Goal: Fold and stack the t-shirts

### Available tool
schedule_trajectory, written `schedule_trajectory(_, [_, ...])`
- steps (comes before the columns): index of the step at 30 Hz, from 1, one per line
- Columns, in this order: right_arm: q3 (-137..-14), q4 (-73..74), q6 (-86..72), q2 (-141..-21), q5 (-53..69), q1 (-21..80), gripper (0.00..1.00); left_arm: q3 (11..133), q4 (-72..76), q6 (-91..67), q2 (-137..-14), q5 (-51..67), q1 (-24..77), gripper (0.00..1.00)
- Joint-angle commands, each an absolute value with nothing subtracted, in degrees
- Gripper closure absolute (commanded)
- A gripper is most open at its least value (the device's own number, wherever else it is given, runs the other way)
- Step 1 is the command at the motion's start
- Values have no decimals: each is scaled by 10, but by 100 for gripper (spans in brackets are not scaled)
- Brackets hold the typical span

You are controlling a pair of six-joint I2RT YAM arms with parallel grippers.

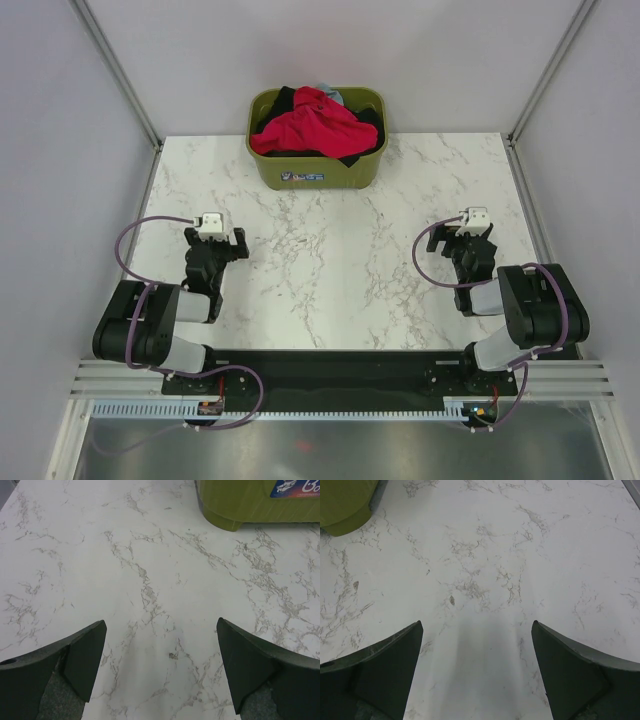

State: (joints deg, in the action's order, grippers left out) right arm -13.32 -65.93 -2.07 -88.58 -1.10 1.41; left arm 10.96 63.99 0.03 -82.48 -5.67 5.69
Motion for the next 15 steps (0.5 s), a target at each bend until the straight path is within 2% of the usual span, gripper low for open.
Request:
schedule_trajectory(1, [-141, -683, -16, -882, -2, 17, 2, 117, 672, 14, -823, -62, 54, 0])
schedule_trajectory(8, [-143, -668, -8, -865, -25, 38, 2, 116, 672, 14, -824, -62, 54, 0])
schedule_trajectory(9, [-160, -624, 1, -807, -38, 52, 2, 117, 672, 14, -823, -62, 54, 0])
schedule_trajectory(10, [-192, -453, 9, -773, -94, 67, 2, 117, 672, 14, -823, -62, 54, 0])
schedule_trajectory(11, [-291, -353, 2, -725, -113, 87, 2, 116, 672, 15, -823, -62, 54, 0])
schedule_trajectory(13, [-402, -140, -25, -710, -83, 88, 2, 117, 671, 15, -824, -63, 54, 0])
schedule_trajectory(14, [-503, -97, -53, -721, -11, 87, 2, 117, 671, 15, -823, -62, 54, 0])
schedule_trajectory(15, [-546, -65, -75, -732, -2, 87, 2, 116, 672, 14, -823, -62, 54, 0])
